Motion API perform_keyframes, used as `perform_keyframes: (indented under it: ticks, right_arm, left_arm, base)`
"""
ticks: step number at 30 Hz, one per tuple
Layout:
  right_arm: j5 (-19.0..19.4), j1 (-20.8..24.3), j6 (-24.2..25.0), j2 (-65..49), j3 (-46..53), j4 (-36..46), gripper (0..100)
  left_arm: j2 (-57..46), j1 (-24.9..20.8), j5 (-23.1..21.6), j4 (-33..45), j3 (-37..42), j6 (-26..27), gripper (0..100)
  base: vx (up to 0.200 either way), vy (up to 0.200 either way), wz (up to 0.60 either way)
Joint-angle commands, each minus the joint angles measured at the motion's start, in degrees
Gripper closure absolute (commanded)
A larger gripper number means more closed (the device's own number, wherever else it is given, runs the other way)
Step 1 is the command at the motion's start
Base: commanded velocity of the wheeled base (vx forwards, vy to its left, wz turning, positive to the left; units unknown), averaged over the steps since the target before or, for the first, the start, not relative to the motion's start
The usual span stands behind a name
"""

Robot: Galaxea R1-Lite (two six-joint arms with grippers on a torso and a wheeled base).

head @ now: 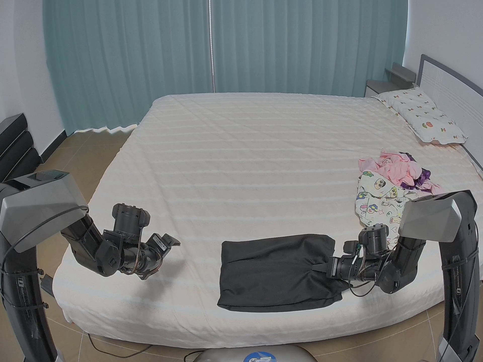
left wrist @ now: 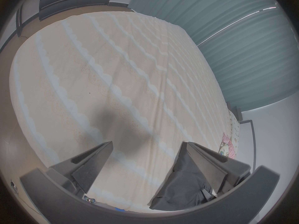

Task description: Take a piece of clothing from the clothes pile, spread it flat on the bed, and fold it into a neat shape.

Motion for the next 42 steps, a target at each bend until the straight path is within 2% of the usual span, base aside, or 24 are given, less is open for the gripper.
perform_keyframes:
  ticks: [1,6,14,34,42]
  right_arm:
    - [1.4,-0.7,2.0,-1.3,2.0,-2.5,100]
    - [1.6,-2.2,2.2,-2.7,3.4,-3.6,100]
    - [3.9,-3.3,2.2,-4.6,5.7,-3.4,100]
    - [3.5,-3.8,2.0,-4.1,5.8,-2.9,100]
    - [3.5,-3.7,2.0,-4.2,6.0,-2.9,100]
  left_arm:
    - [0.1,0.0,0.0,0.0,0.2,0.0,0]
    - [-0.1,0.0,-0.1,0.1,0.2,-0.1,0]
    - [-0.1,0.0,-0.1,0.1,0.1,-0.1,0]
    - [-0.1,0.0,-0.2,0.2,-0.1,-0.4,0]
    - [-0.1,0.0,-0.2,0.2,-0.1,-0.4,0]
  base:
    - [0.0,0.0,0.0]
    - [0.0,0.0,0.0]
    - [0.0,0.0,0.0]
    - [0.0,0.0,0.0]
    - [0.0,-0.2,0.0]
